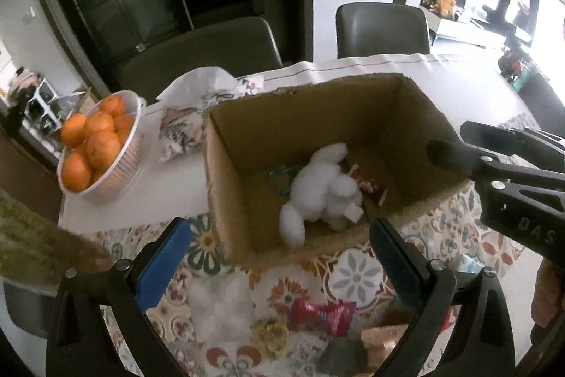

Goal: Organize soft objects
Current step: 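Carry the bunny and red snack into the cardboard box and release both, then move both tools back over the remaining items on the runner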

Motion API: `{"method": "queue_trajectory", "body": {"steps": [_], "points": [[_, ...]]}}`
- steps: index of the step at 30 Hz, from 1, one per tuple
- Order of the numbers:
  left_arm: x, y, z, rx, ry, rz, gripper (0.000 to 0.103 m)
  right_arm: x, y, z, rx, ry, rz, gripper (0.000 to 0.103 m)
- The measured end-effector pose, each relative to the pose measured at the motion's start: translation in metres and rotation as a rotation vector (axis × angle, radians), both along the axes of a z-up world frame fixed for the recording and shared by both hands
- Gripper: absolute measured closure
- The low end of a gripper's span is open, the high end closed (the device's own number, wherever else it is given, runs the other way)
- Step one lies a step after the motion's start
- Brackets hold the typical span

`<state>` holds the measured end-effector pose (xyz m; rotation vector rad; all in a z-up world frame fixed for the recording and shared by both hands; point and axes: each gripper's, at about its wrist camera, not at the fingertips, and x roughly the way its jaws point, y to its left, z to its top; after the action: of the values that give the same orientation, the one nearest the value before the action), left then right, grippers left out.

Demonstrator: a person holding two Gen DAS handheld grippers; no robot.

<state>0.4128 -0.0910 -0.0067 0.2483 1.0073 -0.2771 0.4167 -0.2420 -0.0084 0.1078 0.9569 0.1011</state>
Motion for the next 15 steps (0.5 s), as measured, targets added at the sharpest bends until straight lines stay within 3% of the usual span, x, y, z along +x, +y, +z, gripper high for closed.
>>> {"method": "queue_trajectory", "body": {"steps": [10,15], "points": [[-0.057,0.004,0.013,-0.003,0.011,0.003,0.0,-0.049,-0.002,0.01,-0.005,0.013,0.007,0.052],[-0.081,0.0,0.015,0.021,0.007,-0.011,0.0,-0.074,-0.005,0.009,-0.028,0.015,0.008,0.046]]}}
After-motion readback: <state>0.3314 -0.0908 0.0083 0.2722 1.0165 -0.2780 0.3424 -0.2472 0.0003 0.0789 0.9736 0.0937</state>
